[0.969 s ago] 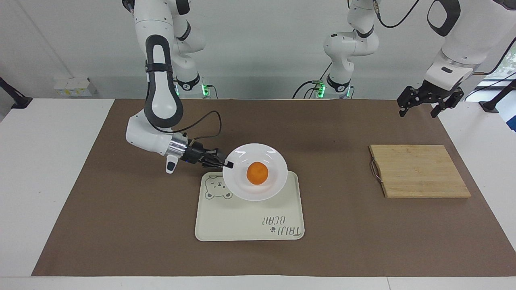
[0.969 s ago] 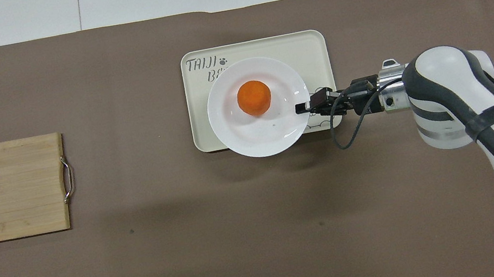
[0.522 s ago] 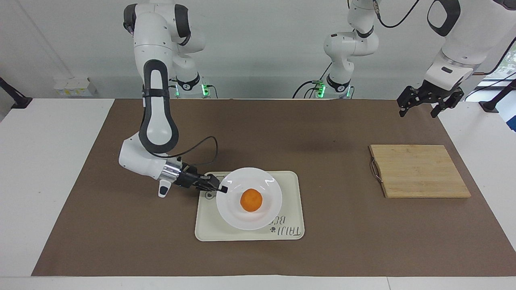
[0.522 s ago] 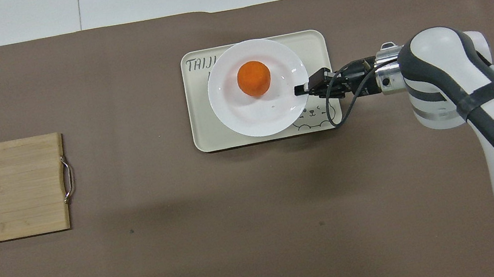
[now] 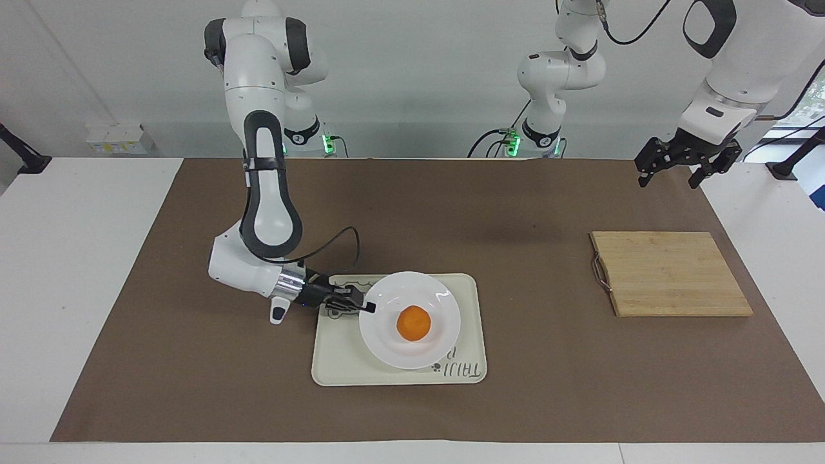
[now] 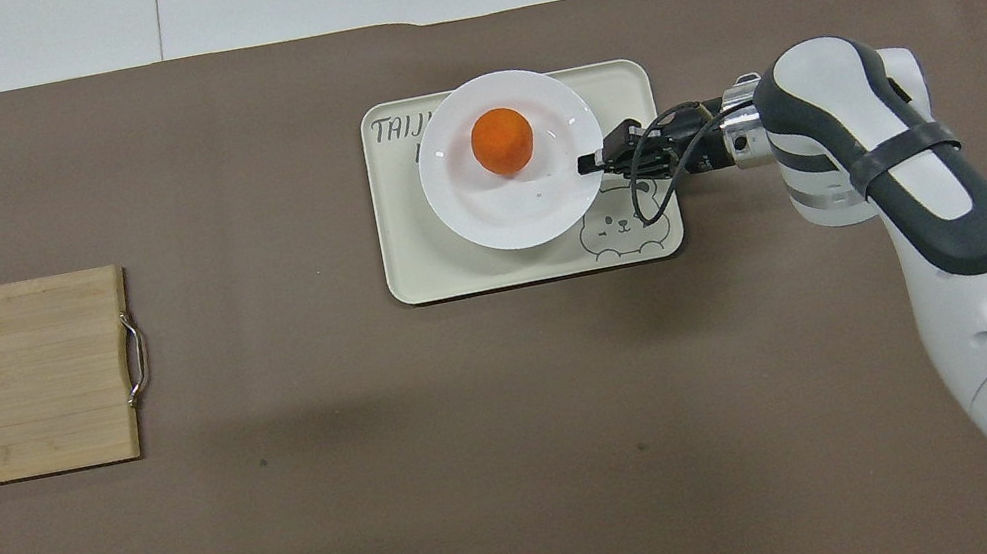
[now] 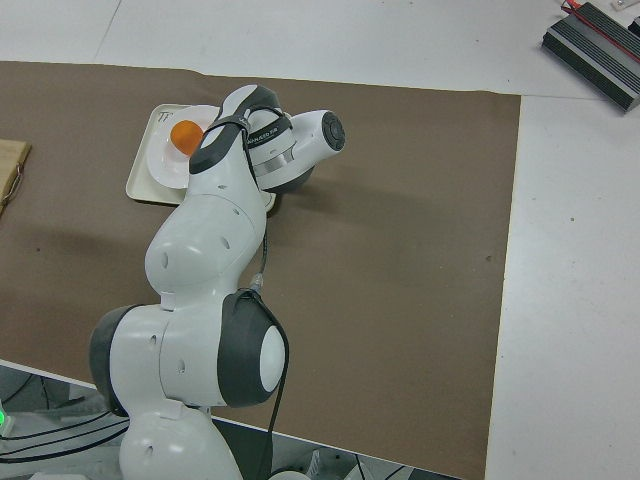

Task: Place orange and plate with both arms
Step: 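Slide the plate with the right gripper onto the bear tray, then open the right gripper and release the plate rim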

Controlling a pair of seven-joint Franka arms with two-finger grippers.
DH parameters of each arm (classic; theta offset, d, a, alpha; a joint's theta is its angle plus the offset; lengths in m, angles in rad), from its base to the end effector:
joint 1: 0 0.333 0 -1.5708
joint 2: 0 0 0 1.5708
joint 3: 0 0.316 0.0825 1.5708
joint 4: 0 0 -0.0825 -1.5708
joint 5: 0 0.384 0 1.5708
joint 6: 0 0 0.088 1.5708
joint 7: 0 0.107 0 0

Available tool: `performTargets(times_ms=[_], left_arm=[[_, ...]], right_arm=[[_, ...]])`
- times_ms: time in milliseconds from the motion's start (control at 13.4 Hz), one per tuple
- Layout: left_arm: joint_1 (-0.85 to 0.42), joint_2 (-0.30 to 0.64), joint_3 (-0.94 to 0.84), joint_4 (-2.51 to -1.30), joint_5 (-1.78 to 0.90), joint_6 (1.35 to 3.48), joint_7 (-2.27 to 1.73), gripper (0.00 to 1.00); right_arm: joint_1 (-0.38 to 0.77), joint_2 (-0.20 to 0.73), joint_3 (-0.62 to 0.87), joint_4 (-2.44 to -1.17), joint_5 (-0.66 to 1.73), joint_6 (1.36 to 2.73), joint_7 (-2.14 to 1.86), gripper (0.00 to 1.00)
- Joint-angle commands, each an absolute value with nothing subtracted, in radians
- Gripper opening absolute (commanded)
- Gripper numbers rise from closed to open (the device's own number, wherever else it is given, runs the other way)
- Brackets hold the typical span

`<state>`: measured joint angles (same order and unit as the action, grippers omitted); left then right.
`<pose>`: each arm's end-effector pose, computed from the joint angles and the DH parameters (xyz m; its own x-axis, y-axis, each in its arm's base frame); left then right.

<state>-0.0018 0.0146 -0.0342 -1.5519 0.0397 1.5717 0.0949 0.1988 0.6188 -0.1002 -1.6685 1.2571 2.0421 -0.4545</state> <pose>0.5591 -0.0157 0.6255 0.9914 -0.1305 0.0015 -0.1303 -0.9907 -0.0395 0.6687 0.1272 0.2550 0.9845 -0.1447 -0.0988 -0.1621 -0.5383 -0.8270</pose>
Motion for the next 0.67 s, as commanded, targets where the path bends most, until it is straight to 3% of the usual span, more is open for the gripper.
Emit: performTargets(times_ms=[0, 447, 522, 596], left_arm=[[0.009, 0.008, -0.04, -1.552, 0.032, 1.565, 0.1, 1.0], [0.009, 0.008, -0.04, -1.552, 0.032, 1.565, 0.1, 1.0], [0.009, 0.008, -0.04, -1.552, 0.032, 1.565, 0.1, 1.0], [0.008, 0.008, -0.04, -1.552, 0.032, 1.565, 0.1, 1.0]], right_arm=[[0.184, 0.603, -0.097, -1.706, 1.246, 2.026, -0.489, 0.0], [0.156, 0.6, -0.098, -1.71, 1.193, 2.01, -0.497, 0.0], [0.156, 0.6, -0.098, -1.71, 1.192, 2.011, -0.494, 0.17], [0.161, 0.6, -0.1, -1.71, 1.181, 2.016, -0.494, 0.78]])
